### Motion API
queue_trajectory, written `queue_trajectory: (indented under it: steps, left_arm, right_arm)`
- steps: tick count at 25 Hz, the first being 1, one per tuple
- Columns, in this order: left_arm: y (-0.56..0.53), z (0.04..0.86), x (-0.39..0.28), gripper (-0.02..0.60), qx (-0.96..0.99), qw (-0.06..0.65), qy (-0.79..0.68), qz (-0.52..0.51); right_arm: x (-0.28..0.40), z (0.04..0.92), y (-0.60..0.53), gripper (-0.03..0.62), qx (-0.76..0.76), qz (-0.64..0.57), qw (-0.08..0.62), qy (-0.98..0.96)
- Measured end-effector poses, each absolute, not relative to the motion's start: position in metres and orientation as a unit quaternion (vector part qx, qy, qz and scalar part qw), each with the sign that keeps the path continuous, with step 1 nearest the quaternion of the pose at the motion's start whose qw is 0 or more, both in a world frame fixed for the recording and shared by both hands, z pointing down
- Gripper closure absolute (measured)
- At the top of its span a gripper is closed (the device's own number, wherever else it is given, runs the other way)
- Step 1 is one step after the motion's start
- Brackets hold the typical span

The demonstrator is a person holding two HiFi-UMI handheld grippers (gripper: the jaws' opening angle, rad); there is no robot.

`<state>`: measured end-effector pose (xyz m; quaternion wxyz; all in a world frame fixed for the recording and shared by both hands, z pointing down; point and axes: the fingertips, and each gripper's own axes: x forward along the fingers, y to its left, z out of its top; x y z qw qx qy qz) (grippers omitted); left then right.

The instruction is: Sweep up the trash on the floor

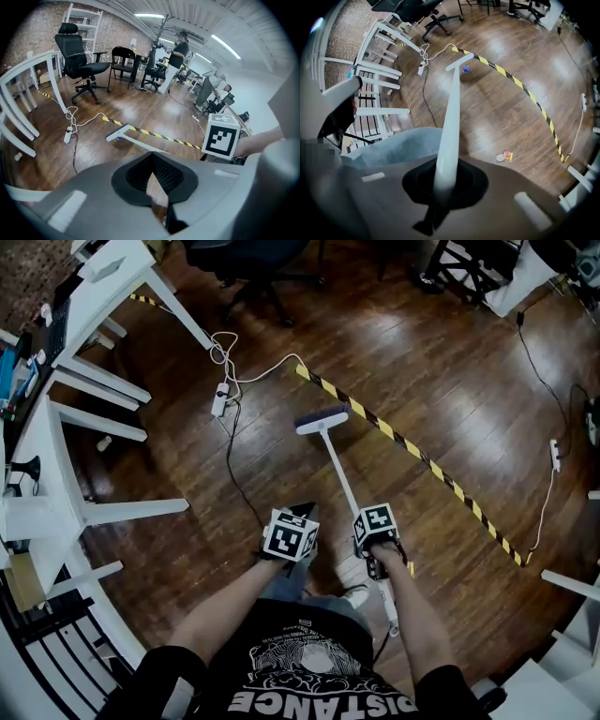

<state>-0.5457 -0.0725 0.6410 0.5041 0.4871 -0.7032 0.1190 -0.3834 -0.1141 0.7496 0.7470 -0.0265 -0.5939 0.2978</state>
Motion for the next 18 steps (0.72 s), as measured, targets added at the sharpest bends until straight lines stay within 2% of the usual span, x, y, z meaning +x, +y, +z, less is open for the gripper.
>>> queue_trajectory:
  steps: [4, 8, 13, 18]
  left_arm:
    - [-0.062, 0.662, -0.593, 0.577, 0.479, 0.512, -0.702, 0.128]
    - [-0.050, 0.680, -0.628, 0.577, 0.468, 0.525, -0.697, 0.140]
    - [-0.050, 0.695, -0.650, 0.577, 0.463, 0.533, -0.691, 0.152]
    - [-0.068, 0.701, -0.636, 0.577, 0.483, 0.533, -0.676, 0.159]
  right_arm:
    - [-0.453, 0.774, -0.117, 0.594, -0.035, 0.294, 0.748, -0.594]
    - [-0.494, 0.796, -0.119, 0.594, -0.041, 0.302, 0.755, -0.581]
    - [-0.496, 0.813, -0.119, 0.594, -0.039, 0.326, 0.767, -0.551]
    - [-0.470, 0.817, -0.115, 0.594, -0.030, 0.391, 0.746, -0.538]
